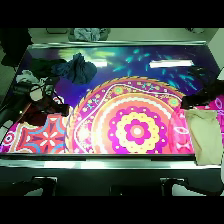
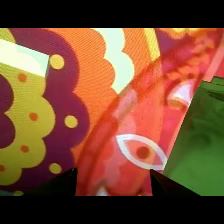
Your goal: Fold the shirts.
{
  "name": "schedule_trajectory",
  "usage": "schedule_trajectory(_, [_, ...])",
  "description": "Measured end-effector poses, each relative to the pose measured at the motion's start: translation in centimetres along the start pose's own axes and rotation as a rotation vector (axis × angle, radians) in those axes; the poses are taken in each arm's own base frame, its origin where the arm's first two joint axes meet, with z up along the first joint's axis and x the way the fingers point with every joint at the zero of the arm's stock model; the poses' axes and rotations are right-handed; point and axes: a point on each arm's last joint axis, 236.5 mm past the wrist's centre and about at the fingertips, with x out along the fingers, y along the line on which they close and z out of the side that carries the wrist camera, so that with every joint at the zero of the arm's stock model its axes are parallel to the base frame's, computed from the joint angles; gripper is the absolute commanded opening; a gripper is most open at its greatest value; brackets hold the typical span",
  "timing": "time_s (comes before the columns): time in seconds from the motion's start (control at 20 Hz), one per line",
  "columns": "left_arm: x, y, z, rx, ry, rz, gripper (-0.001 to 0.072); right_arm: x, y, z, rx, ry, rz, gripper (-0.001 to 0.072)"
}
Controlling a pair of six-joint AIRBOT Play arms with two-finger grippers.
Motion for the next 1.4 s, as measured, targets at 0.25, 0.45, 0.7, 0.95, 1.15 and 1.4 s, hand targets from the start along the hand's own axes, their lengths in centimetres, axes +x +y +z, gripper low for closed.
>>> schedule_trajectory(0.25, [0.0, 0.0, 0.0, 0.0, 0.0, 0.0, 0.0711, 0.0, 0.0, 0.0, 0.0, 0.0, 0.0, 0.0552])
schedule_trajectory(0.45, [0.0, 0.0, 0.0, 0.0, 0.0, 0.0, 0.071, 0.0, 0.0, 0.0, 0.0, 0.0, -0.001, 0.0552])
schedule_trajectory(0.7, [0.0, 0.0, 0.0, 0.0, 0.0, 0.0, 0.071, 0.0, 0.0, 0.0, 0.0, 0.0, -0.001, 0.0552])
schedule_trajectory(0.95, [0.0, 0.0, 0.1, 0.0, -0.002, 0.0, 0.0711, 0.0, 0.0, 0.0, 0.0, 0.0, -0.001, 0.0552])
schedule_trajectory(1.15, [0.2, -0.2, 1.7, 0.0, -0.069, -0.007, 0.071, 0.0, -0.1, 0.2, 0.0, -0.007, -0.004, 0.0552])
schedule_trajectory(1.4, [0.8, -0.5, 4.9, 0.0, -0.183, -0.018, 0.0717, -0.1, -1.0, 1.9, 0.0, -0.08, -0.044, 0.0551])
